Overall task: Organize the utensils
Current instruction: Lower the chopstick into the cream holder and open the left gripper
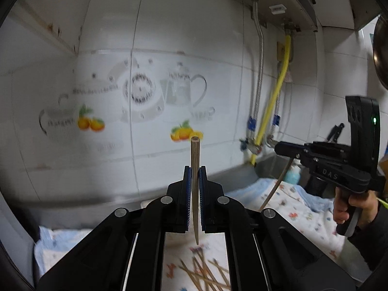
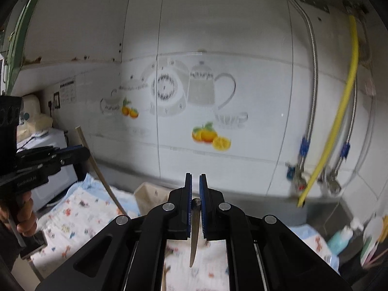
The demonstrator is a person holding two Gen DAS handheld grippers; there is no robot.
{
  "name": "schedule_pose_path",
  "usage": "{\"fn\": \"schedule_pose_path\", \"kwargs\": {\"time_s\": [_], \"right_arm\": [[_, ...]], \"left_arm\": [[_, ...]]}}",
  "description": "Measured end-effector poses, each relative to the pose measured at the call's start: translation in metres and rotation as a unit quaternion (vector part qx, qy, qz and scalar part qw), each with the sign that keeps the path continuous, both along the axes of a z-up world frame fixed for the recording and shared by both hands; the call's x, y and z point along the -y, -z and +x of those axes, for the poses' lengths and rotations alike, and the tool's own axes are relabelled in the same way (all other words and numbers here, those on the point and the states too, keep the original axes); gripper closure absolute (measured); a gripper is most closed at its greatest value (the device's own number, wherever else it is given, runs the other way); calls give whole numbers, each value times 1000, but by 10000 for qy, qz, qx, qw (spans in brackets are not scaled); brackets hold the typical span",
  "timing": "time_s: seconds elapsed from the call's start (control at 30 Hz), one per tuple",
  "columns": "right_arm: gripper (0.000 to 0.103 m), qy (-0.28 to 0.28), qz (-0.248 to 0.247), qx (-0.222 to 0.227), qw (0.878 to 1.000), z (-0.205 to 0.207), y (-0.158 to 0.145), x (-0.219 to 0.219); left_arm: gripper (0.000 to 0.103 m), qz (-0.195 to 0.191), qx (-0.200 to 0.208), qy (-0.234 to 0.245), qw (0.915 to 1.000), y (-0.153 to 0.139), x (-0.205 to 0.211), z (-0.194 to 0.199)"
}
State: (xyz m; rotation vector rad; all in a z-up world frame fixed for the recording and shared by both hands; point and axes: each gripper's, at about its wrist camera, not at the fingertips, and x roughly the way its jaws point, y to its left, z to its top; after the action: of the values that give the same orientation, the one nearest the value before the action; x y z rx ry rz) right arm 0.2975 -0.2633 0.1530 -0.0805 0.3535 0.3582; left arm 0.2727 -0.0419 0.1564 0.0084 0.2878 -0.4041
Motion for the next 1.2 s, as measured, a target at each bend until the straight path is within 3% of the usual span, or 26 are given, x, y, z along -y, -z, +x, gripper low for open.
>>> {"fn": "schedule_pose_path", "kwargs": {"time_s": [0.3,0.4,0.53,0.83,1.2], "right_arm": [[97,70,40,380,9992,48,-36,-16],[97,84,12,409,9991,62,-37,-23],[97,111,-50,359,9993,82,-29,-31],[97,59,-87,53,9999,110,6,-37],[97,48,-130,-282,9995,116,35,-35]], "left_arm": [[98,52,601,-339,9976,-33,0,20],[98,163,815,-526,9952,-36,2,30],[98,171,808,-634,9946,-26,4,47],[98,68,598,-806,9949,5,-2,81],[97,49,-88,-800,9967,43,-10,110]]}}
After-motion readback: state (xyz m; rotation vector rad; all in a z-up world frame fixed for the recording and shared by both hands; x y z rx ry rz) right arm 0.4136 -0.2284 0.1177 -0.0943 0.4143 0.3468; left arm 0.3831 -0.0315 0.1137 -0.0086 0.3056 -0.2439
